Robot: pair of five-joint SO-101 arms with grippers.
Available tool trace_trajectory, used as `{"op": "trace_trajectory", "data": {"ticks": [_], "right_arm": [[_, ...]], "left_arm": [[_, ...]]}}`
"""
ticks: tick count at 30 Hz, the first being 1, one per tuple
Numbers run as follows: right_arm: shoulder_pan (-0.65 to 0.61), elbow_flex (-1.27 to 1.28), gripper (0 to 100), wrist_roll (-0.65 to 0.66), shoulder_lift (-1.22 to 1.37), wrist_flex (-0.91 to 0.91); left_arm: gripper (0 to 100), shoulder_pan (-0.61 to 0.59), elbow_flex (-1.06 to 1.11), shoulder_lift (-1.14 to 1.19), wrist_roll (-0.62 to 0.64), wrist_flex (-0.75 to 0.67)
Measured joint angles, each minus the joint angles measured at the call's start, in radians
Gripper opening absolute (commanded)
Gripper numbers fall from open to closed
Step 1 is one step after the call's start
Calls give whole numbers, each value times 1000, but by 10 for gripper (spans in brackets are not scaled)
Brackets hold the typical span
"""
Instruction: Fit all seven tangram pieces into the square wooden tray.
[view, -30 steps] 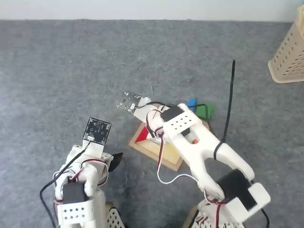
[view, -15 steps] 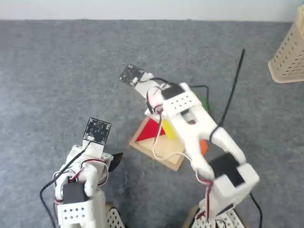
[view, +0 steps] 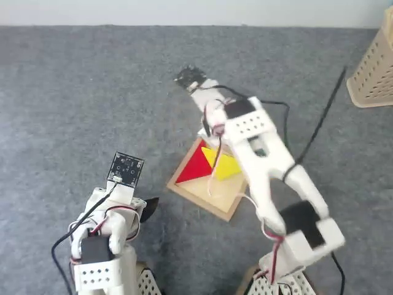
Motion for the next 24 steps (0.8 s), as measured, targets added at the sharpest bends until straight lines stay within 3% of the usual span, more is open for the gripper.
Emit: {"op": "trace_trajectory", "data": {"ticks": [6,24], "right_arm": [[2,273,6,-63,-57,-164],[35,167,6,-153,129,-183]], "left_arm": [[353,0,0,0,0,0],[353,0,0,0,0,0]]}}
